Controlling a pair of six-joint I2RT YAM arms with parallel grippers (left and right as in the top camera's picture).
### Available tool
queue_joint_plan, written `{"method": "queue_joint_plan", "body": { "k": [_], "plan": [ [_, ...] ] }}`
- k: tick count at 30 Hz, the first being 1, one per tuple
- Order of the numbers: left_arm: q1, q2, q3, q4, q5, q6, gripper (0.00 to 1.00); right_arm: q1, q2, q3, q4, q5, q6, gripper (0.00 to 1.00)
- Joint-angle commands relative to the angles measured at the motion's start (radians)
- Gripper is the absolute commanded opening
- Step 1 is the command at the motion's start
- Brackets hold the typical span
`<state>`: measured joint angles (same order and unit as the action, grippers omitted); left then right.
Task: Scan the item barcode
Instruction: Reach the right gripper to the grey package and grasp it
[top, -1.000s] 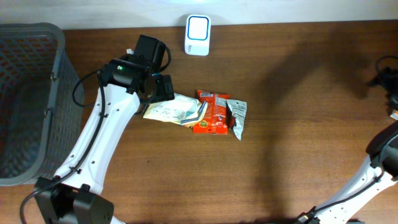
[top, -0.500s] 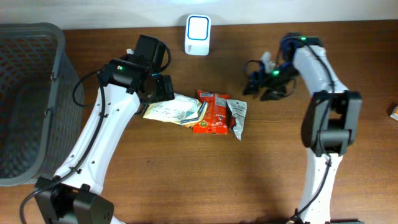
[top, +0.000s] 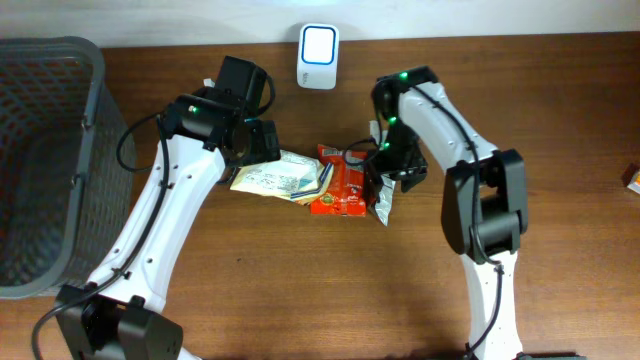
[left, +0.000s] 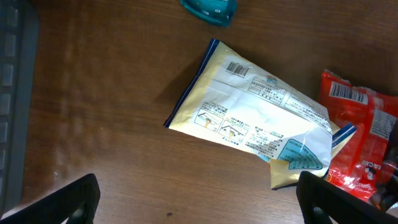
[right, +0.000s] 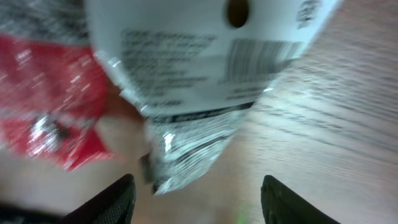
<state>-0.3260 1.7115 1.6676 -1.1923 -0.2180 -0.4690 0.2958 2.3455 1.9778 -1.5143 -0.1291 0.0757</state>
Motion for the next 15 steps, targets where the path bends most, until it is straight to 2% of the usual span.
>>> {"method": "queue_joint_plan", "body": {
  "k": [1,3,5,7,12,15],
  "plan": [
    [0.0,0.002,0.002,-0.002,-0.007,-0.009,0.99,0.037,-0.047,-0.003,0.022,0.142,0.098,0.61],
    [0.0,0.002,0.002,-0.002,-0.007,-0.009,0.99,0.039,-0.047,-0.003,0.034,0.142,0.098,0.5],
    [0.0,0.002,0.002,-0.002,-0.007,-0.009,0.99,0.037,-0.047,-0.003,0.045,0.141,0.098,0.33],
    [0.0,0.002,0.002,-0.002,-0.007,-0.009,0.99,0.037,-0.047,-0.005,0.045,0.141,0.098,0.31],
    [0.0,0.002,0.002,-0.002,-0.007,-0.009,0.99,0.037,-0.047,-0.005,0.068,0.13,0.098,0.04],
    [0.0,0.002,0.002,-0.002,-0.007,-0.009,0.99,0.036,-0.047,-0.003,0.076,0.13,0.098,0.04]
  ]
}}
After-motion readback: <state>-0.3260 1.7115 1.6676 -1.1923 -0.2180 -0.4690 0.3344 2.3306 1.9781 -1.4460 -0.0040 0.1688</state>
